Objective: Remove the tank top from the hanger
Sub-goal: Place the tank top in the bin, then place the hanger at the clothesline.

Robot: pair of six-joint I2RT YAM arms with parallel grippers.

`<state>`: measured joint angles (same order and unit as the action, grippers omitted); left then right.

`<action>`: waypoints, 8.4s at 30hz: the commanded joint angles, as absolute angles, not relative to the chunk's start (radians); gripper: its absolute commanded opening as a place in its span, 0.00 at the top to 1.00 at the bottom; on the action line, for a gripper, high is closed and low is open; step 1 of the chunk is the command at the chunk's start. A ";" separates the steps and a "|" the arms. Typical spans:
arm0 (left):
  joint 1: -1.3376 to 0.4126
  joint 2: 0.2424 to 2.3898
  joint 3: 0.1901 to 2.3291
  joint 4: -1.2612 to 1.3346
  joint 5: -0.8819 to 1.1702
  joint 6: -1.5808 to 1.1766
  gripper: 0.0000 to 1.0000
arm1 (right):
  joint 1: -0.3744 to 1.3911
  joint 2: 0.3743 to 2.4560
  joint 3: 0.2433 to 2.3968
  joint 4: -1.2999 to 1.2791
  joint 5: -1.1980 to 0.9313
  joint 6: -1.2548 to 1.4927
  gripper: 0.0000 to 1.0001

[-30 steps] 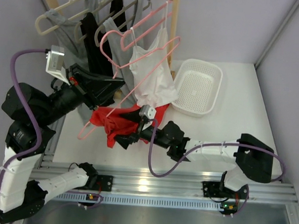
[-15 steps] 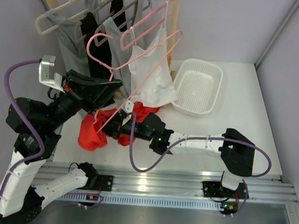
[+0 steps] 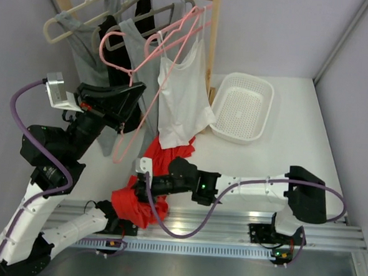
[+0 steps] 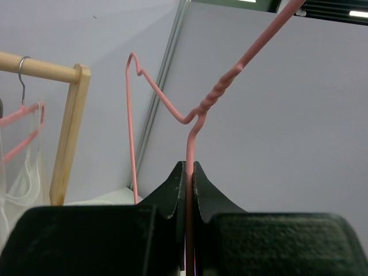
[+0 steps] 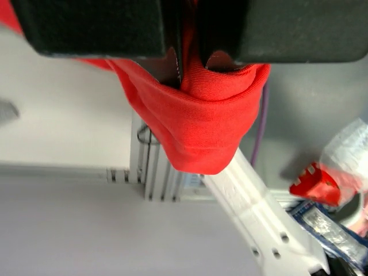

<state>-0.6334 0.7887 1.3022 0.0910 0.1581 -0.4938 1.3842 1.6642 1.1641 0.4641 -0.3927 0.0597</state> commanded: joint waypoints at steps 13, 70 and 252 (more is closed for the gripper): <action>-0.632 0.627 1.215 0.069 0.052 -0.425 1.00 | 1.365 0.724 0.859 0.181 0.344 -0.036 1.00; -0.632 0.681 1.155 -0.090 0.080 -0.437 1.00 | 0.262 2.045 1.985 -0.404 0.360 0.406 0.90; -0.433 1.749 2.207 -0.175 0.187 -0.525 1.00 | 0.216 1.164 1.502 -0.463 -0.100 0.339 0.23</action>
